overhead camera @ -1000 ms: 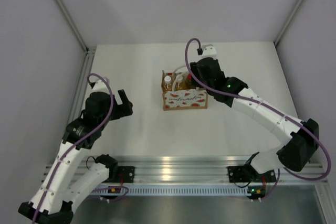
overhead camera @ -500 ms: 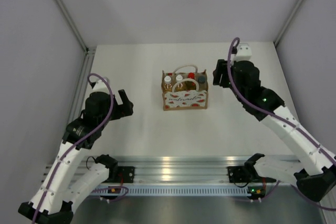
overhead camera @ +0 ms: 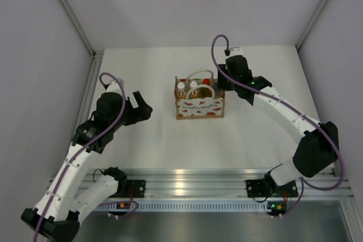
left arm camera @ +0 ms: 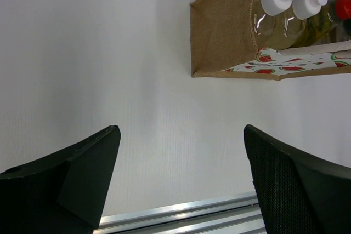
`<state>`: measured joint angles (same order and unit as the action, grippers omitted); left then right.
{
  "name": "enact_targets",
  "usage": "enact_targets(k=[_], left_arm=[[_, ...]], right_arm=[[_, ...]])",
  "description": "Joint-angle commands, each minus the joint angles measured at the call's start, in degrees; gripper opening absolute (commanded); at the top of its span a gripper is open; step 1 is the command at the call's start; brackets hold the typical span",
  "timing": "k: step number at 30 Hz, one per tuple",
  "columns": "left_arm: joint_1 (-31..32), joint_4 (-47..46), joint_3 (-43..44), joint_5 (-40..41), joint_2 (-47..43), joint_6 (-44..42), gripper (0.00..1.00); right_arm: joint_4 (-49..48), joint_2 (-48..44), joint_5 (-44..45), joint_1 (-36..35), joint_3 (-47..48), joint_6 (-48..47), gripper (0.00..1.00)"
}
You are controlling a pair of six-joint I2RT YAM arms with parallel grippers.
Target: Take the personal care products out of the canvas bag
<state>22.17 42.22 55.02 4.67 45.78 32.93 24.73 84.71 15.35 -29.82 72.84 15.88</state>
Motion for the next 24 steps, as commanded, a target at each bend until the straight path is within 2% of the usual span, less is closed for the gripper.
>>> enact_targets(k=[1,7,17,24], left_arm=[[0.2,-3.7,2.3,-2.0,-1.3,-1.0,0.98],[0.1,-3.4,-1.5,0.3,-5.1,-3.2,0.98],[0.1,-1.9,-2.6,2.1,-4.6,-5.1,0.98],[0.1,-2.0,-3.6,2.7,-4.6,-5.2,0.98]], right_arm=[[-1.9,2.3,-0.6,0.2,5.2,-0.1,0.49],[-2.7,4.4,-1.3,-0.7,4.2,0.3,0.47],[-2.8,5.3,0.6,-2.8,3.0,2.9,0.4],[-2.7,6.0,2.3,-3.9,1.8,5.4,0.39]])
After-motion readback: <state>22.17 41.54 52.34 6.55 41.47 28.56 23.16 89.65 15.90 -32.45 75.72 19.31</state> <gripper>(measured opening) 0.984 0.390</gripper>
